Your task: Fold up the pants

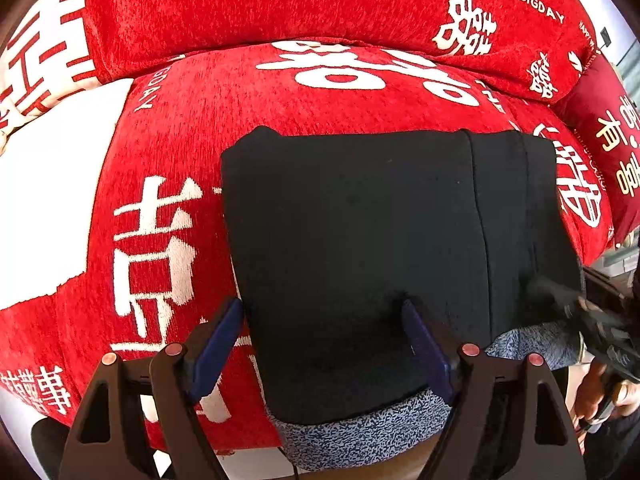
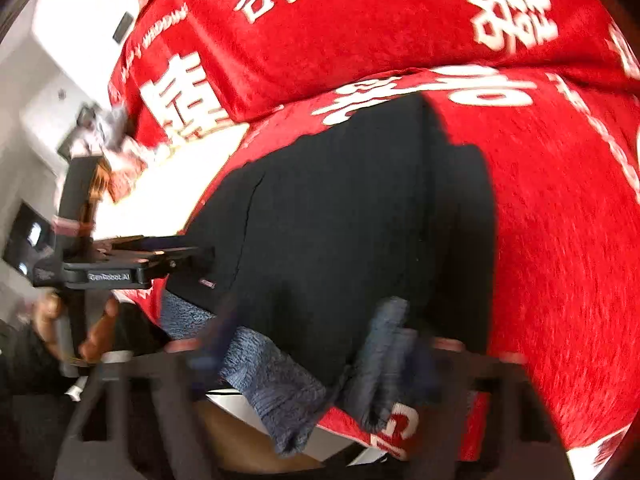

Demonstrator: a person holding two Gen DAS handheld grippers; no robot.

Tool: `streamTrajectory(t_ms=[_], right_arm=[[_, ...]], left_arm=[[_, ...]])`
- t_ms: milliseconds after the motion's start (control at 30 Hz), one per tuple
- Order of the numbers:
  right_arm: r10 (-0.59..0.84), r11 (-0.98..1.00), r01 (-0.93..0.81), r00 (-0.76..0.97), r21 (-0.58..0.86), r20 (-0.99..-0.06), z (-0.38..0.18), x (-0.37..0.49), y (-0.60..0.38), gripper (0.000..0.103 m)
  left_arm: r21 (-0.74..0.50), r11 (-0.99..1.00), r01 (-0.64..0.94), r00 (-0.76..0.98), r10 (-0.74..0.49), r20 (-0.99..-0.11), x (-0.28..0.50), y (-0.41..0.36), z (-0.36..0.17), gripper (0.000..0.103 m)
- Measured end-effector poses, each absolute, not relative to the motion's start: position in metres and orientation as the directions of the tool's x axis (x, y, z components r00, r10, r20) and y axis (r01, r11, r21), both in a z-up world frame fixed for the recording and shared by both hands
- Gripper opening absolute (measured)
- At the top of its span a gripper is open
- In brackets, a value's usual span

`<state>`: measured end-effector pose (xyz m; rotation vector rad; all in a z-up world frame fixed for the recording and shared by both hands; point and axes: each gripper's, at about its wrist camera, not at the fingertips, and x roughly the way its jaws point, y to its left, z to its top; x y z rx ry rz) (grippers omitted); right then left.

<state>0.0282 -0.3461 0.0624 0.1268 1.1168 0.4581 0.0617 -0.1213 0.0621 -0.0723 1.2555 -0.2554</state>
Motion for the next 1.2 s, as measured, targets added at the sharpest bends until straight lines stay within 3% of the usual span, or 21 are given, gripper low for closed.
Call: streamTrajectory(t_ms=[67, 200, 300, 400, 467, 533, 600, 733, 833, 933, 1000, 1033, 1133, 1200], right_arm=[[0.435, 0.897, -0.261, 0.377, 0.357, -0.817, 0.076, 0.030, -0.354, 0.022], [0.467, 0.884, -0.239, 0.469, 0.401, -0.750, 0.102, 0.022, -0.377, 0.019], [0.453, 0.888, -0.131, 0.411, 0.440, -0.791, 0.062, 0.032, -0.396, 0.020], [0.490, 0.857, -0.071, 0.421, 0.510, -0.763, 0.039, 0.035, -0.407, 0.026], [0.463, 0.868, -0.050, 0.439, 0.494, -0.770, 0.047, 0.032, -0.409, 0.036], [0.309, 0.940, -0.035, 0.502, 0.338, -0.808, 0.066, 0.026, -0.407, 0.045], [0.219, 0.974, -0.080, 0.561, 0.211, -0.799, 0.088, 0.025, -0.394, 0.047], [0.275, 0.957, -0.248, 0.616, 0.150, -0.738, 0.120, 0.042, -0.347, 0.077], [0.295, 0.933, -0.350, 0.618, 0.081, -0.729, 0.119, 0.073, -0.313, 0.077], [0.259, 0.938, -0.342, 0.568, 0.062, -0.782, 0.092, 0.113, -0.309, 0.077], [0.187, 0.960, -0.274, 0.475, 0.057, -0.860, 0.061, 0.141, -0.319, 0.077], [0.170, 0.972, -0.219, 0.425, 0.081, -0.889, 0.046, 0.149, -0.330, 0.077], [0.268, 0.960, -0.191, 0.434, 0.204, -0.860, 0.048, 0.147, -0.352, 0.077], [0.249, 0.963, -0.208, 0.432, 0.172, -0.867, 0.049, 0.144, -0.350, 0.077]], left_arm=[[-0.195, 0.968, 0.155, 0.295, -0.234, -0.926, 0.062, -0.121, 0.070, 0.082], [-0.199, 0.965, 0.170, 0.331, -0.246, -0.911, 0.065, -0.122, 0.082, 0.082], [-0.188, 0.967, 0.174, 0.289, -0.232, -0.929, 0.074, -0.130, 0.063, 0.082], [-0.198, 0.968, 0.157, 0.278, -0.235, -0.931, 0.076, -0.129, 0.054, 0.082], [-0.193, 0.970, 0.146, 0.288, -0.229, -0.930, 0.075, -0.126, 0.062, 0.082], [-0.138, 0.981, 0.139, 0.338, -0.178, -0.924, 0.075, -0.123, 0.071, 0.082], [-0.097, 0.988, 0.122, 0.385, -0.137, -0.913, 0.080, -0.119, 0.079, 0.082], [-0.078, 0.996, 0.041, 0.392, -0.088, -0.916, 0.102, -0.112, 0.077, 0.082], [-0.052, 0.998, -0.036, 0.398, -0.033, -0.917, 0.122, -0.103, 0.071, 0.082], [-0.077, 0.995, -0.064, 0.363, -0.049, -0.931, 0.135, -0.094, 0.057, 0.083], [-0.071, 0.994, -0.081, 0.332, -0.040, -0.942, 0.142, -0.090, 0.046, 0.102], [-0.050, 0.995, -0.085, 0.334, -0.018, -0.942, 0.143, -0.091, 0.044, 0.103], [-0.028, 0.997, -0.070, 0.344, -0.002, -0.939, 0.143, -0.094, 0.041, 0.103], [-0.025, 0.998, -0.062, 0.346, -0.002, -0.938, 0.143, -0.097, 0.041, 0.103]])
